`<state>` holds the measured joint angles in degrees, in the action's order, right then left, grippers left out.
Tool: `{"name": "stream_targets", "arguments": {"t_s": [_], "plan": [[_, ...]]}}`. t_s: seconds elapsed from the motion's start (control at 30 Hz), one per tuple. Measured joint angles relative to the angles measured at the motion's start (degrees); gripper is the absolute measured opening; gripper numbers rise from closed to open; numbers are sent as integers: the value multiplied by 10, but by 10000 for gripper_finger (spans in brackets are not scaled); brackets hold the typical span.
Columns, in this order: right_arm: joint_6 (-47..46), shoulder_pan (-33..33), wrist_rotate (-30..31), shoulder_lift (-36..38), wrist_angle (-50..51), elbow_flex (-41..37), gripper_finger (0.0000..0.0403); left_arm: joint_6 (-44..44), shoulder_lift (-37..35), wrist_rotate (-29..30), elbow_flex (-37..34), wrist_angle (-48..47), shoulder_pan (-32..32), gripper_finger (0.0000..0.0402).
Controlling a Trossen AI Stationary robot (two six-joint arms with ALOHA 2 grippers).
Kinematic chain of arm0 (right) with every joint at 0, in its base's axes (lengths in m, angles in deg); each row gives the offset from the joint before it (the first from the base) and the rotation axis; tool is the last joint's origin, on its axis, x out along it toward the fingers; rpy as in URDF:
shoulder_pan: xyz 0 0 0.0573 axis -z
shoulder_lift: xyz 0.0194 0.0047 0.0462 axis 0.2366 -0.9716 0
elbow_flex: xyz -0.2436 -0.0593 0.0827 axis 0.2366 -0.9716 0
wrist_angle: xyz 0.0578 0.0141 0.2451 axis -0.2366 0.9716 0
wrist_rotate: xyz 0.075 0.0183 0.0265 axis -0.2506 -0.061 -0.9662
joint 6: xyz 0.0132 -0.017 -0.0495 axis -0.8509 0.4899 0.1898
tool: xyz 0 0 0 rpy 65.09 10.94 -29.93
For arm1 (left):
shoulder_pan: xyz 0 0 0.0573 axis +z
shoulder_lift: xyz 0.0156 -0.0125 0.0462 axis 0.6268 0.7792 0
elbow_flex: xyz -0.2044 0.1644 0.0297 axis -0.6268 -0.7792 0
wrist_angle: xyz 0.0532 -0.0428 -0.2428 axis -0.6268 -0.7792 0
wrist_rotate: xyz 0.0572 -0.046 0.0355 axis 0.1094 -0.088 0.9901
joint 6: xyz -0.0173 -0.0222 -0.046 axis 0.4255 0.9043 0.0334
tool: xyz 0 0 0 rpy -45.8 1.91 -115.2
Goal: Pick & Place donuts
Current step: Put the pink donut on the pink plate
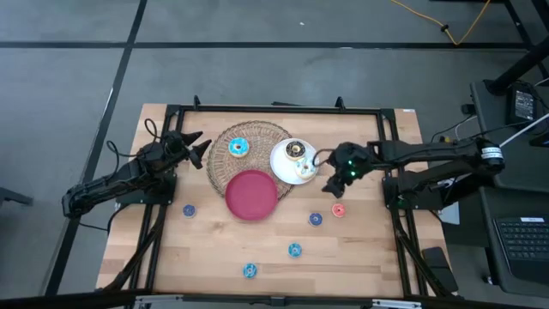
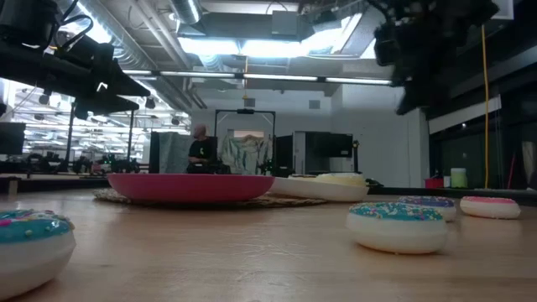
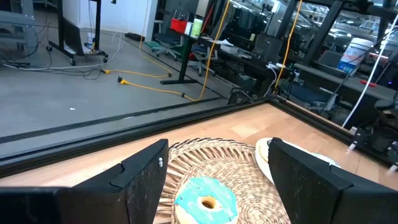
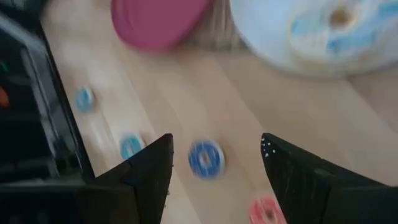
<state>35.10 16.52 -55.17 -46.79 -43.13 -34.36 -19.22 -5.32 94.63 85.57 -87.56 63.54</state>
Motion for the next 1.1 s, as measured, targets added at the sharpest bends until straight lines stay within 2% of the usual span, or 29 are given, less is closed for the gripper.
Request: {"name": "stream_targets", "arguments": {"t_s": [0.17, 0.67, 0.8, 1.1], "plan": [[-11, -52, 32, 14, 68, 0, 243, 0, 0, 0, 0, 0, 0, 267], [-94, -182, 102, 9, 135, 0, 243, 0, 0, 0, 0, 0, 0, 267], [-166, -219, 125, 9, 155, 0, 243, 0, 0, 0, 0, 0, 0, 267], [-394, -296, 192, 4, 168, 0, 243, 0, 0, 0, 0, 0, 0, 267]]}}
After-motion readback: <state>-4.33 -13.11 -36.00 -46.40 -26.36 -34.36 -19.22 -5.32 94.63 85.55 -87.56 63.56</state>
